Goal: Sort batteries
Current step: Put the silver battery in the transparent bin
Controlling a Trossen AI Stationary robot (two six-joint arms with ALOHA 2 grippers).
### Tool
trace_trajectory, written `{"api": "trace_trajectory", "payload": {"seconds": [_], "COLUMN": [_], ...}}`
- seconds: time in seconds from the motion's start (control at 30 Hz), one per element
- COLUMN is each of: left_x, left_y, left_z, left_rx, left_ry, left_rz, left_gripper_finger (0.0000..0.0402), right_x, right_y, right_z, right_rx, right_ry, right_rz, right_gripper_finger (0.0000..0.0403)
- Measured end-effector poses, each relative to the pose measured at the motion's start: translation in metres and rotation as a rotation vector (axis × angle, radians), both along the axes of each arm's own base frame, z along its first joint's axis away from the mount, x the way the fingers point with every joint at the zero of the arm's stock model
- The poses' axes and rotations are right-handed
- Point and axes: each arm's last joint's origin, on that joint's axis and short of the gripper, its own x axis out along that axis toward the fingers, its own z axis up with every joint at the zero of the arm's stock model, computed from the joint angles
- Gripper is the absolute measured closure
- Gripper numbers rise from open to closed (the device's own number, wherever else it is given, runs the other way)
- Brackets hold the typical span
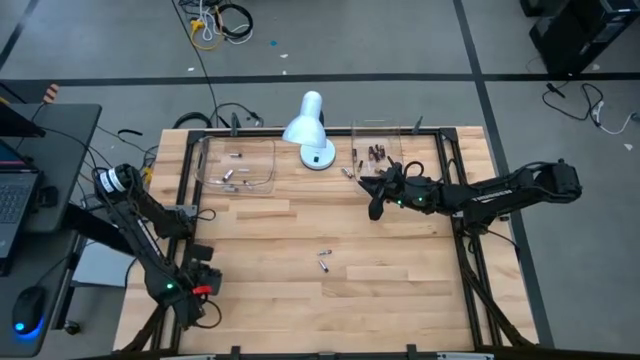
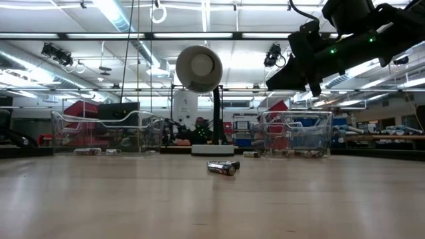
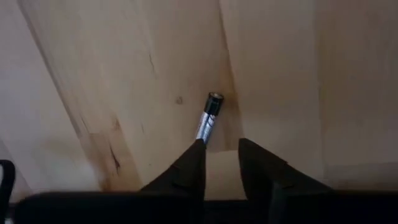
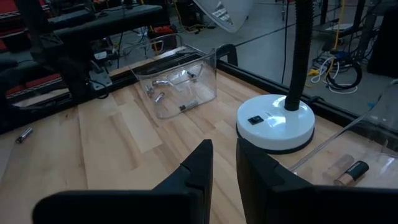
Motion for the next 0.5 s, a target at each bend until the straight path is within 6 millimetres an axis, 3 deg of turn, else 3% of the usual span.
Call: {"api": "trace_trajectory", "payload": {"seconds": [0.17,0.5], "left_x": [-0.001,-0.004], "left_y": [0.003,0.009], "left_z": [-0.006,-0.028], "left_rx": [0.013,-0.048], "left_ry": [-0.008,-0.043], "left_rz": [-0.001,0.026], "left_gripper_finger": [0.0267,0.0266], "right_x": [0.0,0.0], "right_y": [0.0,0.0], "right_z": [0.0,0.0], "right_rx": [-0.003,-0.005], "right_ry": [0.002,0.004], "right_rz": [0.001,0.001], "right_gripper_finger": [0.0345,0.0345]}}
